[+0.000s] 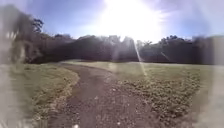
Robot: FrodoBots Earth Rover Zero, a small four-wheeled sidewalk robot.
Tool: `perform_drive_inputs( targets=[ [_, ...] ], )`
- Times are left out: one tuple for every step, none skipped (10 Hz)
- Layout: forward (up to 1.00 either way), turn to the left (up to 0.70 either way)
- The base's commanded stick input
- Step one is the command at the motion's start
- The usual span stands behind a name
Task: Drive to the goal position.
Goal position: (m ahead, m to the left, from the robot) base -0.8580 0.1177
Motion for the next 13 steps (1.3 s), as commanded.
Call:
perform_drive_inputs(
  targets=[
    [0.7, 0.01],
    [0.7, 0.0],
    [0.7, 0.0],
    [0.7, 0.0],
    [0.7, 0.0],
    [0.7, 0.0],
    [0.7, 0.0],
    [0.7, 0.0],
    [0.7, 0.0],
    [0.7, 0.0],
    [0.7, 0.0],
    [0.7, 0.0],
    [0.7, 0.0]
  ],
)
